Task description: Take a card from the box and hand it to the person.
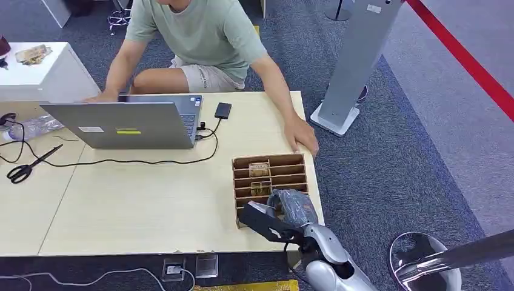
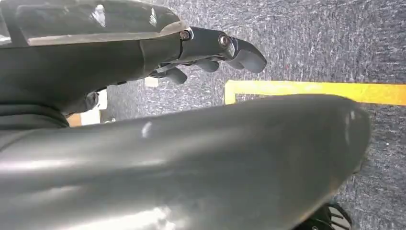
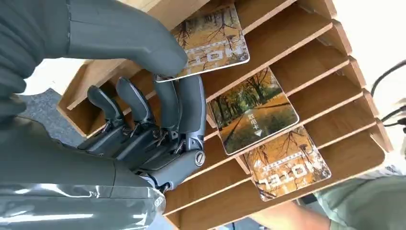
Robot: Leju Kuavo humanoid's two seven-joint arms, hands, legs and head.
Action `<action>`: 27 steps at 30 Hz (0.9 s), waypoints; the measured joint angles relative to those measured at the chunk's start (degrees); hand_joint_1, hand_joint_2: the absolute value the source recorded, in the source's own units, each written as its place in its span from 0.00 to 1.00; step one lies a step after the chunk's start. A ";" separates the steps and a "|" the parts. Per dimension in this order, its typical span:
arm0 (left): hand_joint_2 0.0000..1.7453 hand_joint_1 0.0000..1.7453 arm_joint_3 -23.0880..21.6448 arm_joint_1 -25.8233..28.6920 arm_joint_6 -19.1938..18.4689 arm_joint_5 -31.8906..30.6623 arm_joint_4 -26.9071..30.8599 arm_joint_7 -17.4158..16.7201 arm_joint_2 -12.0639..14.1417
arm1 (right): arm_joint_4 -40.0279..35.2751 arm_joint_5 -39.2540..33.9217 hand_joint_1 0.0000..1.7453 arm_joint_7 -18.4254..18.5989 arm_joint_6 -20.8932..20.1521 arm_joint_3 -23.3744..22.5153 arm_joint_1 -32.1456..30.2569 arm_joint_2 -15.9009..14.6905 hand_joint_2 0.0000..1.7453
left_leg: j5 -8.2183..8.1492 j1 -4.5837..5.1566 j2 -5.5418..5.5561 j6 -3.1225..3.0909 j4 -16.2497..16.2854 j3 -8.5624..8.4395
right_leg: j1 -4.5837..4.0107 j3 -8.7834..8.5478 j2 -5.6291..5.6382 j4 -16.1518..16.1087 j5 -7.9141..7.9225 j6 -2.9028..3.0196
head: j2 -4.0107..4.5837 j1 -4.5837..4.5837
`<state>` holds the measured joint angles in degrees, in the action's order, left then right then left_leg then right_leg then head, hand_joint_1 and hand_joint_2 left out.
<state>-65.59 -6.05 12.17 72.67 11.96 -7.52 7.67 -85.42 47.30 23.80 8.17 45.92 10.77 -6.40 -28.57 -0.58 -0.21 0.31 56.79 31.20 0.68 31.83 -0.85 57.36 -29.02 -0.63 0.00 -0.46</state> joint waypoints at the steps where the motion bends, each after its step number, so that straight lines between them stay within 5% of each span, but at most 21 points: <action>1: 0.00 0.00 0.00 0.00 0.00 0.04 0.00 0.00 0.00 | -0.24 -0.02 0.88 -0.15 0.33 -0.02 0.00 -0.04 1.00 | 0.00 0.00 0.00 0.00 0.00 0.00 | 0.00 0.00 0.00 0.00 0.00 0.00 | 0.00 0.00; 16: 0.00 0.00 0.00 0.10 0.00 0.20 0.00 0.94 0.00 | -12.42 1.03 0.88 -5.10 10.58 -3.65 -0.35 -3.48 1.00 | 0.00 0.00 -0.01 0.00 0.01 -0.01 | 0.00 0.00 0.01 0.00 0.00 0.00 | 0.00 -0.02; 22: 0.00 0.00 -0.02 0.07 -0.22 -0.46 0.00 0.99 -0.02 | -13.38 -1.00 0.88 -5.96 10.41 -4.79 0.83 -4.20 1.00 | 0.00 0.00 -0.01 0.00 0.00 0.02 | 0.00 -0.01 0.01 0.00 0.00 0.00 | 0.00 0.02; 27: 0.00 0.00 -0.17 -0.03 -1.03 -1.75 0.00 1.01 -0.02 | -8.23 -4.95 0.88 -7.50 8.59 -4.57 7.87 -3.25 1.00 | 0.02 0.00 -0.02 0.00 0.00 0.02 | 0.00 -0.04 0.02 0.03 0.03 0.02 | 0.00 -0.09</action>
<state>-65.77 -6.08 11.15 70.92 11.96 -6.51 7.65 -93.65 42.35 16.30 16.76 41.35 18.64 -9.66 -28.54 -0.58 -0.23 0.31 56.79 31.21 0.68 31.78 -0.83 57.38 -28.99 -0.61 0.00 -0.55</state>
